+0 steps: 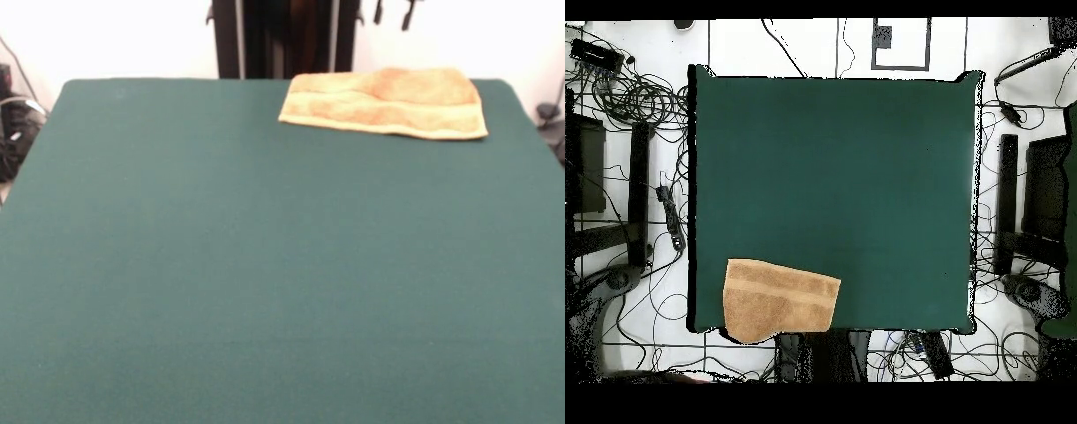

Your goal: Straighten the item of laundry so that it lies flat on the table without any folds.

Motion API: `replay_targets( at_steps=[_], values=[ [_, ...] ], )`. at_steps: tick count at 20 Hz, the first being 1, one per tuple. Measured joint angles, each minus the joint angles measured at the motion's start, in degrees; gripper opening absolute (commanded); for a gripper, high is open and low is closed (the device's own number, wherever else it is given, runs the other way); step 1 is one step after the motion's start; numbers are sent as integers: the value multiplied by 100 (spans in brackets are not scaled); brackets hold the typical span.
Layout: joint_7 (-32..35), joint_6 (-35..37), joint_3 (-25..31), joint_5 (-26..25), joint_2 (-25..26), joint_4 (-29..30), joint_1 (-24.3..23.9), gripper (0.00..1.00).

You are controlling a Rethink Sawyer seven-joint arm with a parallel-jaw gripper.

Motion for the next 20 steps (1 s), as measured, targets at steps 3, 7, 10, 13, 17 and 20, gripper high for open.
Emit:
replay_targets(
  at_steps=[3, 7, 10, 13, 17, 20],
  values=[
    [0, -4, 1, -125, -32, -2, 13, 100],
    [0, -1, -1, -157, -41, -9, 171, 100],
    [0, 1, -1, -155, 18, -46, 296, 100],
    [0, 30, -2, -153, 133, -104, 360, 100],
    [0, 170, 8, -155, 340, -213, 323, 100],
    [0, 192, 66, -133, 528, -361, 280, 100]
  ],
)
